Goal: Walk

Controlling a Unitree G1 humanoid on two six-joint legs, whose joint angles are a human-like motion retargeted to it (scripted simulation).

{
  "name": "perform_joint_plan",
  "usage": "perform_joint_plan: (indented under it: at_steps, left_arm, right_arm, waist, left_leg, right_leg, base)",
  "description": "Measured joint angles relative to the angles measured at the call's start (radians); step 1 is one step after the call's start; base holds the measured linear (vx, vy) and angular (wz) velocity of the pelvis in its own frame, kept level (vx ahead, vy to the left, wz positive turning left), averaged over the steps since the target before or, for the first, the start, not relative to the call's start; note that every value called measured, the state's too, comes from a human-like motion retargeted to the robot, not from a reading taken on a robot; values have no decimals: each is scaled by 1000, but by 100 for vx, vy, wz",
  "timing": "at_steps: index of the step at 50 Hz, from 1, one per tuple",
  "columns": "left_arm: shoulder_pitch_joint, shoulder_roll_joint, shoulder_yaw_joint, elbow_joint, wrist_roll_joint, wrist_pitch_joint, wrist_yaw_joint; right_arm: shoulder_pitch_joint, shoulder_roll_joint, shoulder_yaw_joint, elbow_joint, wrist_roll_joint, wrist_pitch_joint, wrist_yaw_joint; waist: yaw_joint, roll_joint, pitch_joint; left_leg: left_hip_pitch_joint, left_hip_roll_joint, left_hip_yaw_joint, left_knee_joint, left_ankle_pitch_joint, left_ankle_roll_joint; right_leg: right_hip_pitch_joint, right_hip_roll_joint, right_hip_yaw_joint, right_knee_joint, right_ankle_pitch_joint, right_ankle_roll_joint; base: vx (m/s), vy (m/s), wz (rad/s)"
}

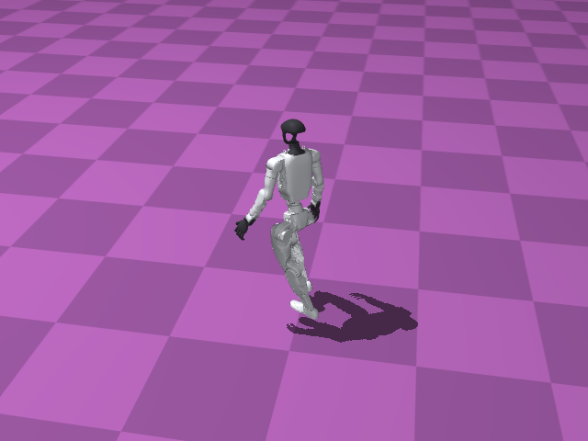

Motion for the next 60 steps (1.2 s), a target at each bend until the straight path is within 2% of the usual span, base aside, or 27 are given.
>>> perform_joint_plan:
  at_steps: [5,7,10,14,15,17,20,22,23,25,28,32,35,37,43,45,47,52,55,57,60]
  left_arm:
    - [0,-5,0,-17,26,-21,9]
    - [-6,-5,1,-17,35,-26,10]
    - [2,-17,4,-12,40,-26,12]
    - [20,-33,13,21,32,-13,-6]
    - [26,-37,13,32,29,-9,-12]
    - [36,-37,9,61,15,-3,-38]
    - [62,-40,-1,83,-2,6,-69]
    - [75,-37,-10,82,-4,11,-84]
    - [78,-35,-15,77,-4,14,-89]
    - [90,-34,-23,66,0,15,-91]
    - [82,-26,-26,42,6,22,-85]
    - [76,-22,-16,14,17,26,-80]
    - [81,-23,-9,10,19,23,-82]
    - [90,-24,-7,19,21,20,-86]
    - [108,-25,-7,68,36,20,-99]
    - [118,-25,-8,75,42,22,-98]
    - [114,-20,2,85,42,25,-100]
    - [123,-17,27,90,18,31,-93]
    - [123,-16,39,90,-8,31,-92]
    - [110,-5,43,91,-27,31,-97]
    - [98,-2,47,81,-40,30,-98]
  right_arm:
    - [12,6,-14,29,7,9,-5]
    - [12,9,-23,45,4,10,-6]
    - [27,13,-26,61,-5,14,-6]
    - [45,19,-29,89,-20,19,-3]
    - [49,20,-27,95,-24,21,-2]
    - [54,18,-20,107,-32,20,5]
    - [66,16,-5,103,-38,19,16]
    - [72,9,-2,87,-36,16,20]
    - [74,3,-1,77,-33,13,21]
    - [80,-7,4,58,-30,7,14]
    - [71,-32,0,28,-21,5,4]
    - [52,-59,-5,-3,-19,4,-6]
    - [40,-68,-7,-20,-22,1,-4]
    - [37,-70,-4,-29,-25,-5,-3]
    - [23,-75,22,-49,-65,-11,9]
    - [24,-73,32,-54,-78,-10,9]
    - [13,-76,38,-54,-90,-5,12]
    - [21,-50,45,-32,-101,1,14]
    - [28,-25,49,-7,-101,8,29]
    - [19,-9,51,13,-95,10,50]
    - [13,1,54,20,-83,15,77]
  waist:
    - [26,8,-4]
    - [52,25,-21]
    - [62,3,-38]
    - [76,3,-61]
    - [79,6,-65]
    - [92,60,-57]
    - [119,117,-54]
    - [138,152,-54]
    - [148,165,-53]
    - [171,176,-51]
    - [201,175,-42]
    - [227,142,-31]
    - [229,109,-21]
    - [232,96,-19]
    - [204,57,-59]
    - [200,63,-73]
    - [184,31,-92]
    - [194,-6,-124]
    - [193,-46,-133]
    - [177,-115,-98]
    - [152,-171,-82]
  left_leg:
    - [28,26,3,44,-55,-6]
    - [12,61,9,89,-93,-8]
    - [6,69,15,177,-134,-15]
    - [-8,129,4,358,-143,-33]
    - [-14,152,-1,416,-128,-43]
    - [-38,254,-34,586,-68,-94]
    - [-113,383,-84,833,136,-190]
    - [-190,481,-109,1011,283,-223]
    - [-233,527,-119,1095,344,-229]
    - [-311,602,-122,1252,396,-213]
    - [-459,664,-157,1415,357,-167]
    - [-631,641,-161,1457,234,-122]
    - [-706,587,-121,1336,150,-112]
    - [-727,554,-89,1197,118,-128]
    - [-719,401,-25,600,154,-220]
    - [-742,383,-31,523,144,-236]
    - [-669,320,-3,336,200,-226]
    - [-671,299,21,465,198,-169]
    - [-633,256,33,520,167,-123]
    - [-510,164,63,427,174,-86]
    - [-409,67,72,339,175,-44]
  right_leg:
    - [-56,79,-14,-326,79,92]
    - [-44,128,-37,-478,125,110]
    - [-65,134,-19,-481,144,113]
    - [-33,165,-32,-412,167,69]
    - [-20,178,-38,-394,166,54]
    - [70,256,-92,-432,164,12]
    - [162,370,-136,-478,162,-46]
    - [220,441,-159,-528,156,-84]
    - [246,470,-166,-551,150,-102]
    - [273,508,-168,-536,112,-129]
    - [348,546,-158,-592,82,-153]
    - [433,542,-122,-627,21,-159]
    - [506,515,-94,-642,-32,-150]
    - [548,502,-77,-645,-62,-142]
    - [636,432,-56,-698,-100,-106]
    - [636,429,-60,-658,-122,-100]
    - [654,384,-52,-654,-145,-92]
    - [664,306,-100,-491,-185,-81]
    - [666,232,-110,-355,-121,-46]
    - [678,122,-99,-225,-33,-7]
    - [609,-2,-72,-9,125,20]
  base:
    - [39,-13,-22]
    - [40,-13,-27]
    - [43,-14,-5]
    - [50,-13,-8]
    - [51,-14,-24]
    - [49,-16,-42]
    - [43,-15,-50]
    - [42,-15,-37]
    - [43,-14,-34]
    - [44,-14,-29]
    - [45,-14,-15]
    - [47,-8,-5]
    - [50,-1,2]
    - [52,4,-13]
    - [52,8,5]
    - [49,10,10]
    - [55,11,20]
    - [55,10,-16]
    - [54,14,6]
    - [51,16,35]
    - [47,15,35]
